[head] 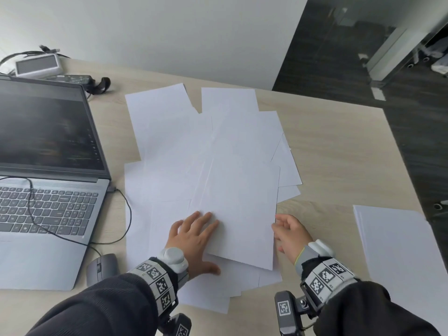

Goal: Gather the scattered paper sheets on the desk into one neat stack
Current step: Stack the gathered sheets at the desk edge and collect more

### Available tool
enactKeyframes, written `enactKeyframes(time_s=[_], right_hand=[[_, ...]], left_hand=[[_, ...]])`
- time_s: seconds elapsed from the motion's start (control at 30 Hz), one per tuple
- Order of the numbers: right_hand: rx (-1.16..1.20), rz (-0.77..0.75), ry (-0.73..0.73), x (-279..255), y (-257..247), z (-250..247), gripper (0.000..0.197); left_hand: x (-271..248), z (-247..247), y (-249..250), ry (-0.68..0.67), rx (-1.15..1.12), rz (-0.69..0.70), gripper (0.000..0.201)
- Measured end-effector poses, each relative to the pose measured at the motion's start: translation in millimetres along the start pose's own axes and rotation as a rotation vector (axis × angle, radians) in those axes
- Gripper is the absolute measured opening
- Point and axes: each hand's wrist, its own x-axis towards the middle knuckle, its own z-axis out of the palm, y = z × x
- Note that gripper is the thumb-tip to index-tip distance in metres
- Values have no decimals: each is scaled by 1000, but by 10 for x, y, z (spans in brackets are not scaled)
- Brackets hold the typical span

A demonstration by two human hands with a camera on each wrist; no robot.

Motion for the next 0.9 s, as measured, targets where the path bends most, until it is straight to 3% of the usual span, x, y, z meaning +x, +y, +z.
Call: enactKeyframes(time_s=[0.2,0.27,0.5,0.6,0.73,0.9], right_hand=[[48,3,48,60,25,-29,39],[163,73,23,90,22,-31,41],[518,264,-128,35,-68,-25,20],[451,238,-147,81,-9,-51,20],[311,224,-66,167,145,-150,27],[315,270,-51,204,240,-386,22]], left_hand=[[84,-114,-85,149,-90,8,84],[107,-168,-87,167,-121,0,82],[146,-203,51,140,-237,61,89],[183,-193,125,100,-259,128,94],[236,-217,184,97,-346,189,104],[518,-323,193,201,-303,42,75]])
